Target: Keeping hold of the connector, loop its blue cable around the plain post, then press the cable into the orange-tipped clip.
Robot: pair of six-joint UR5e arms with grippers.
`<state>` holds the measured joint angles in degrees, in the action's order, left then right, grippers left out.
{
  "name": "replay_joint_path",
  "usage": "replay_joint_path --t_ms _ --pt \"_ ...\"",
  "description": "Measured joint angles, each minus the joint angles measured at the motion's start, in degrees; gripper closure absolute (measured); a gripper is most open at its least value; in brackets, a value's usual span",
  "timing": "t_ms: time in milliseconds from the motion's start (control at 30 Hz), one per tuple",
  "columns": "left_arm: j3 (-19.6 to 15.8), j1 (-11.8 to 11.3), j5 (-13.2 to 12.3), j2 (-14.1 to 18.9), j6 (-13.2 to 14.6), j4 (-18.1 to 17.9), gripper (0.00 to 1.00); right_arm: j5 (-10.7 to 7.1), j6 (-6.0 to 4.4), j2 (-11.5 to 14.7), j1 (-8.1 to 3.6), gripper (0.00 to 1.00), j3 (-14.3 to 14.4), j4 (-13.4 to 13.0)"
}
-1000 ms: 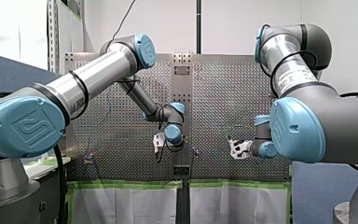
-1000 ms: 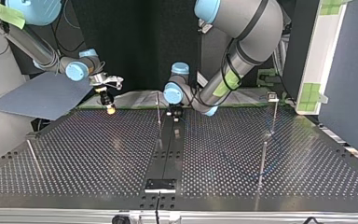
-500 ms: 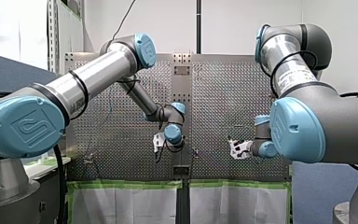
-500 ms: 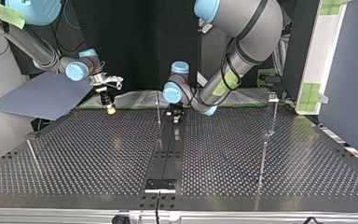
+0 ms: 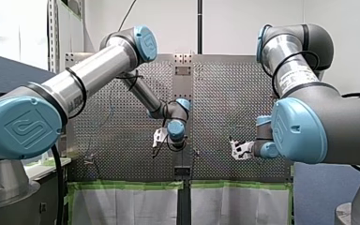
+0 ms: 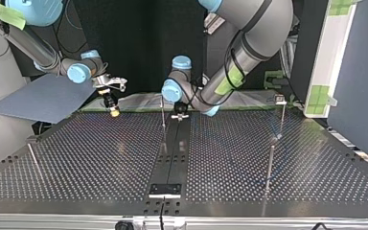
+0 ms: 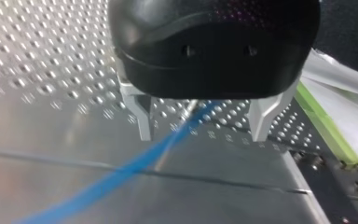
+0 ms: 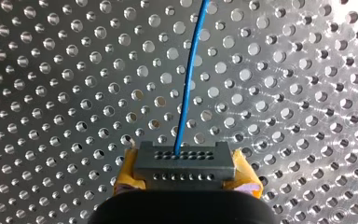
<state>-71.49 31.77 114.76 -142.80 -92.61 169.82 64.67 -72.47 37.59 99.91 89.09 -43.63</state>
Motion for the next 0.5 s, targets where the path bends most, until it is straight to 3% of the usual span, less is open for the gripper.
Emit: replay_joint_path --t_ms 133,267,500 --pt "-2.21 0.74 -0.19 2.20 2.27 -1.19 0.00 -0.06 -0.07 0.00 -0.01 1.00 0.01 0.16" --pt "-4.34 1.77 0.60 3.46 4.73 0.20 0.00 -0.16 -0.19 0.00 -0.02 1.00 0.01 0.31" --pt "-5.03 3.05 2.37 3.79 7.01 2.84 0.00 -1.04 -0.23 0.00 -0.07 1.00 0.00 0.60"
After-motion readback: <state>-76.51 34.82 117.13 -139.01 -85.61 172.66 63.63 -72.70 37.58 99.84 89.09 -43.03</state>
